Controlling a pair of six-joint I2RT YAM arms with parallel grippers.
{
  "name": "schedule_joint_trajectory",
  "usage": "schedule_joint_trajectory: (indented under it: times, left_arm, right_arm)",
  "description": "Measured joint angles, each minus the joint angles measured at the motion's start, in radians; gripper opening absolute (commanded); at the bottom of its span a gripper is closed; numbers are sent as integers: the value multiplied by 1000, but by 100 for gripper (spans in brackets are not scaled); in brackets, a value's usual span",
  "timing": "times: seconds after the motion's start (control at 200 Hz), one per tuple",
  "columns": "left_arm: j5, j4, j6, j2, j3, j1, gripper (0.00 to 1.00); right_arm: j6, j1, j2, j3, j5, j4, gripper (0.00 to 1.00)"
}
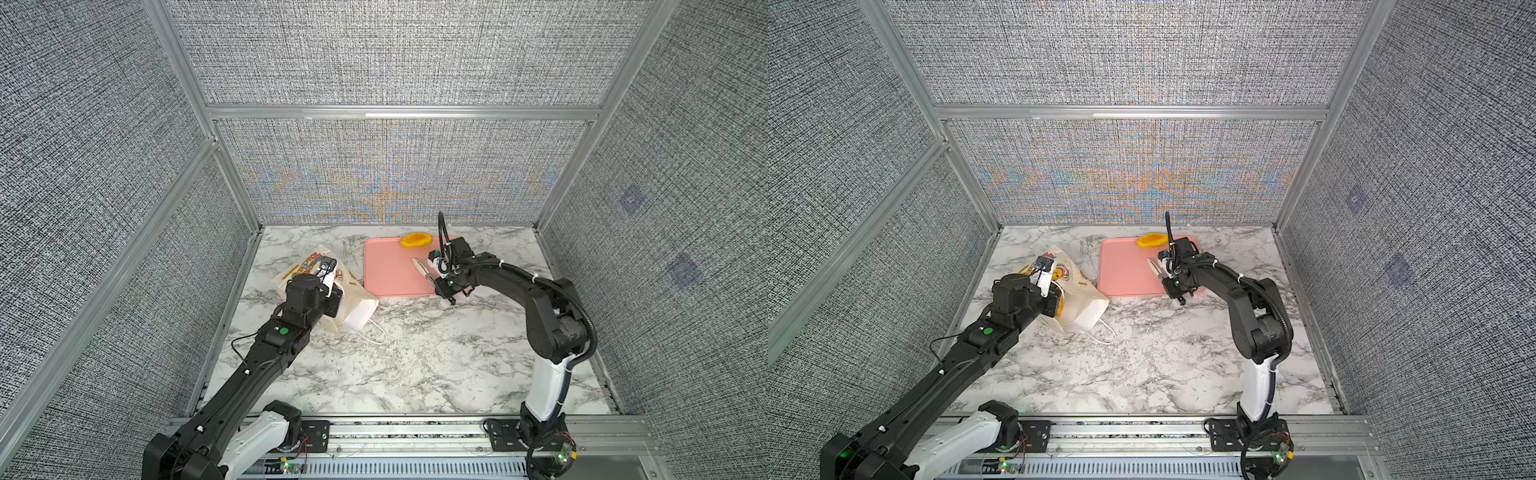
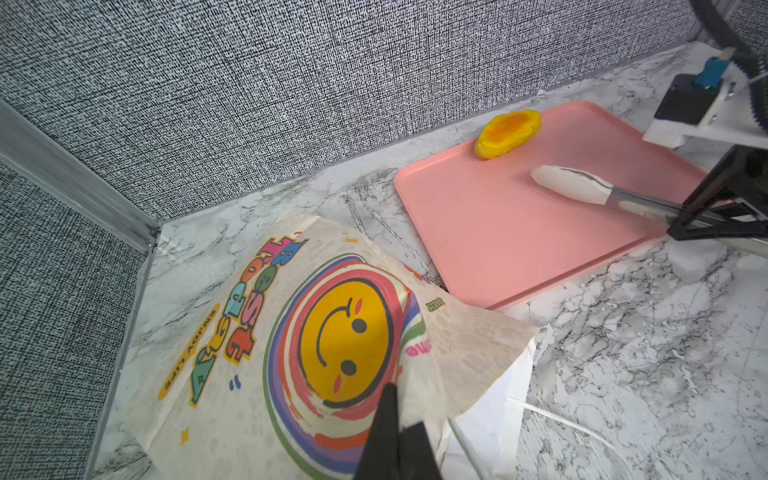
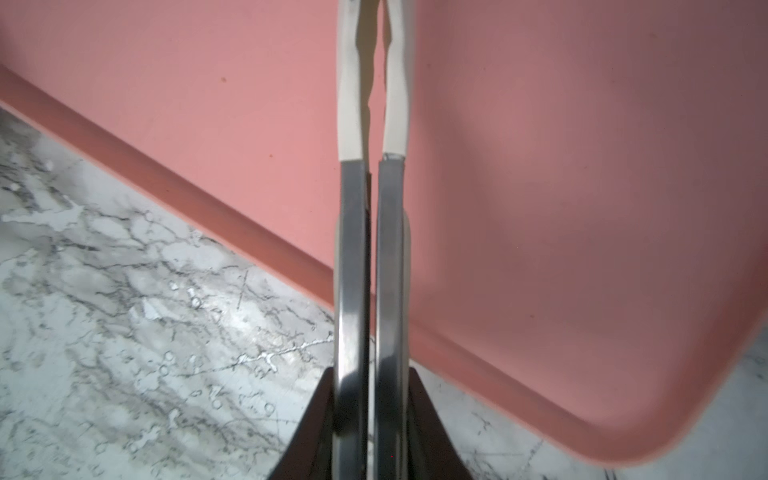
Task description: Take the fake bread out of the paper bag
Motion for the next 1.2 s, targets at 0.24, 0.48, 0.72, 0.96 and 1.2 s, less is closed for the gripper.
schedule_joint_trajectory:
  times: [0.24, 0.48, 0.72, 0.96, 1.2]
  left_arm:
    - [0, -2, -5, -19, -9, 0, 0]
    - [3, 2, -8, -25, -19, 0, 0]
    - [4, 5, -10, -26, -21, 0, 0]
    - [7, 16, -16, -30, -28, 0, 0]
    - [11, 29, -26, -24, -29, 0, 0]
  right_arm:
    - [153, -37, -145, -77, -163, -7, 21]
    - [520, -113, -320, -385, -486, 201, 25]
    - [802, -112, -421, -553, -666, 451, 33]
    - [805, -112, -453, -494, -659, 399, 35]
    - [735, -97, -478, -419, -561, 235, 36]
